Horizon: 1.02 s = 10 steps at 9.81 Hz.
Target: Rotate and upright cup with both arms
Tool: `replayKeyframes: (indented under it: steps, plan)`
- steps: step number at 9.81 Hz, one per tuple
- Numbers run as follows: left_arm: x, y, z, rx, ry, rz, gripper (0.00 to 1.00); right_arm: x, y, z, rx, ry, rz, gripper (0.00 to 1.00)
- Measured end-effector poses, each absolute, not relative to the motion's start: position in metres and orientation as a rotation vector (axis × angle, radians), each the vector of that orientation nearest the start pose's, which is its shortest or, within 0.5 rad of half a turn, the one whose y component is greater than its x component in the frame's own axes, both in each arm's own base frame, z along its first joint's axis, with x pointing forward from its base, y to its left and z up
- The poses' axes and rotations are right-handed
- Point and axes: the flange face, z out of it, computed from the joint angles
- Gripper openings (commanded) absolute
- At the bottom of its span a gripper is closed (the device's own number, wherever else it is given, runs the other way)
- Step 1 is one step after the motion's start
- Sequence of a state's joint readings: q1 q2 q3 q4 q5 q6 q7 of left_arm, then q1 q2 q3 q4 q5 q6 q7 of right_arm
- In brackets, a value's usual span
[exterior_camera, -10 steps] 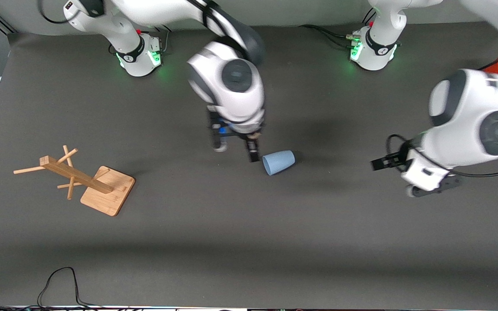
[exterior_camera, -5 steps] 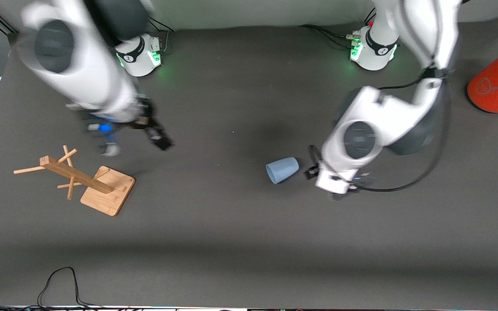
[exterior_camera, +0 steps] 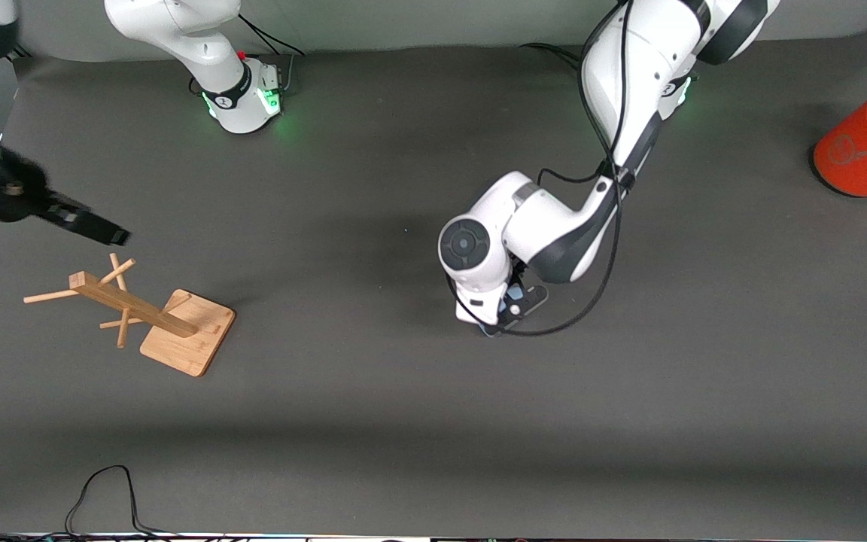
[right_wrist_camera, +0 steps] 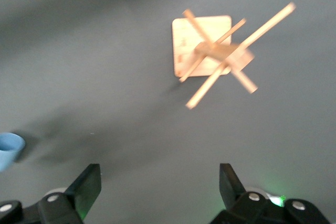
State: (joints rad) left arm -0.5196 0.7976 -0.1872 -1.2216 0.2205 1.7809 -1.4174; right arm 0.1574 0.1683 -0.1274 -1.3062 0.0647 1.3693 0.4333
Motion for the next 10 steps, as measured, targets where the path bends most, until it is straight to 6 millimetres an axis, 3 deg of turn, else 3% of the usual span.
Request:
replayKeyframes:
  steps: [3,7,8,10]
  plan:
    - [0.614,-0.418,0.28,-2.698,-1.206,0.0,1.0,0.594,-0.02,0.615,-3.106,0.379,0.116,1.0]
    - [0.614,-0.422,0.244,-2.684,-1.222,0.015,0.98,0.598,-0.063,0.597,-3.117,0.281,0.043,1.0]
    - [0.612,-0.423,0.239,-2.678,-1.218,0.02,0.85,0.597,-0.067,0.596,-3.116,0.277,0.035,1.0]
    - [0.609,-0.423,0.235,-2.658,-1.211,0.034,0.29,0.597,-0.059,0.597,-3.136,0.244,0.019,1.0]
